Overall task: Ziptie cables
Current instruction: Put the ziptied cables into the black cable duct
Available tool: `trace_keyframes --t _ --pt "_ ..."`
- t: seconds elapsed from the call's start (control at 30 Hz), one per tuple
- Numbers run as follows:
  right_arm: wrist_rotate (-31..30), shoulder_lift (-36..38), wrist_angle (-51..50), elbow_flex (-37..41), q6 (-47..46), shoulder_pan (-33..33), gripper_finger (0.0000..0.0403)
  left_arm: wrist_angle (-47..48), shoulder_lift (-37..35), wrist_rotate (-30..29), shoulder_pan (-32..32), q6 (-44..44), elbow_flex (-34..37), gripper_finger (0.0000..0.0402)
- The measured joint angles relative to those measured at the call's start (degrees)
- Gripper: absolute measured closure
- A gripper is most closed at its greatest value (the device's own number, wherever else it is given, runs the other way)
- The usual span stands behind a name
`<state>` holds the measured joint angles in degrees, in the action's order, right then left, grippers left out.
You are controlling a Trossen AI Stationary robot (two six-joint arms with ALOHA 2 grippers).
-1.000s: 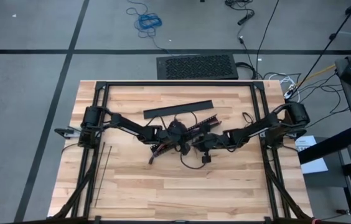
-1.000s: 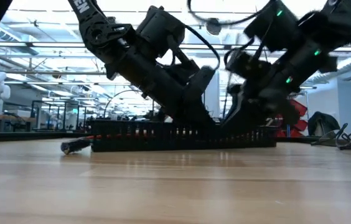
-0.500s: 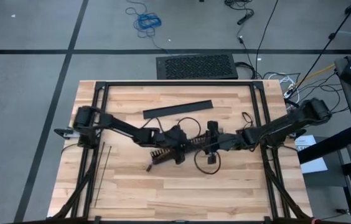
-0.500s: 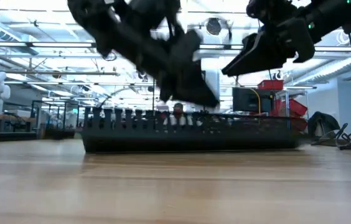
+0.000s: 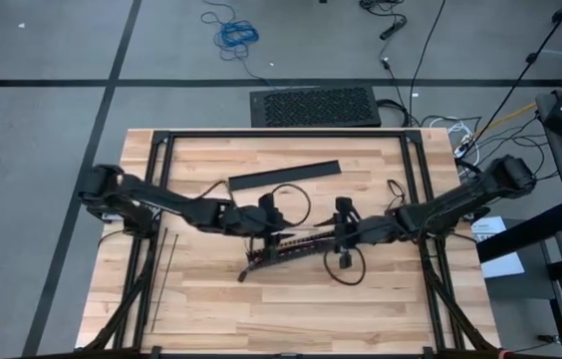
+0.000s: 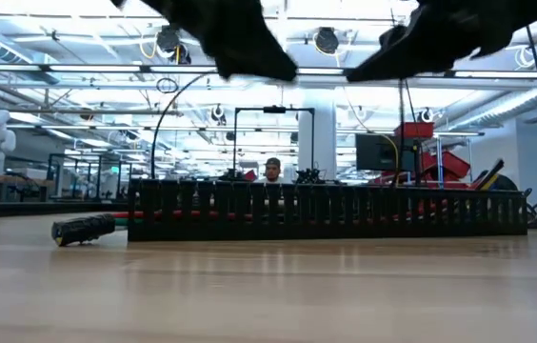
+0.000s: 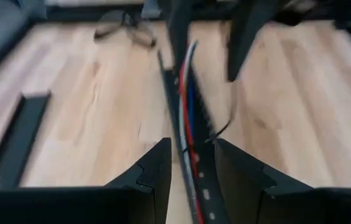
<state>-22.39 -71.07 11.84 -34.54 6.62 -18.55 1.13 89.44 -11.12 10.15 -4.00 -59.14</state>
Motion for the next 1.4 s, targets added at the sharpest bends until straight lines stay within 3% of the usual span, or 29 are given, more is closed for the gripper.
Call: trace_keyframes --t 0.17,0.33,0.5,0.63,0.8,1.03,1.13,1.4 --pt "0.0 3.5 0.5 -0.8 1.9 -2.5 0.0227 3.5 -8.9 -4.5 3.3 3.6 0.0 0.0281" --pt "0.0 6.5 0.3 -3.3 3.1 -5.6 0.0227 7.1 -17.6 -4.7 6.1 4.1 -0.1 0.0281" --pt "0.0 8.8 -0.7 -7.6 3.7 -9.0 0.0227 16.7 -20.6 -7.4 10.2 -3.5 -0.2 0.0281" --pt "-0.2 7.7 -5.0 -10.6 1.8 -8.0 0.0227 23.7 -17.7 -15.2 14.7 -14.1 1.5 0.0281" --pt "3.7 -2.7 -7.4 -10.5 -3.7 -0.3 0.0237 24.5 -10.6 -20.9 18.7 -28.9 6.1 0.0281" --pt "18.9 -19.1 8.9 -10.6 -4.3 6.5 0.0243 25.2 -3.9 -21.3 23.6 -47.1 10.3 0.0281" --pt "24.5 -24.6 16.3 -11.4 -4.9 8.4 0.0243 25.1 -2.6 -21.6 26.2 -51.8 10.9 0.0281" --pt "32.6 -38.5 14.8 -24.3 -1.8 10.4 0.0243 23.7 0.7 -26.6 26.8 -56.1 13.2 0.0282"
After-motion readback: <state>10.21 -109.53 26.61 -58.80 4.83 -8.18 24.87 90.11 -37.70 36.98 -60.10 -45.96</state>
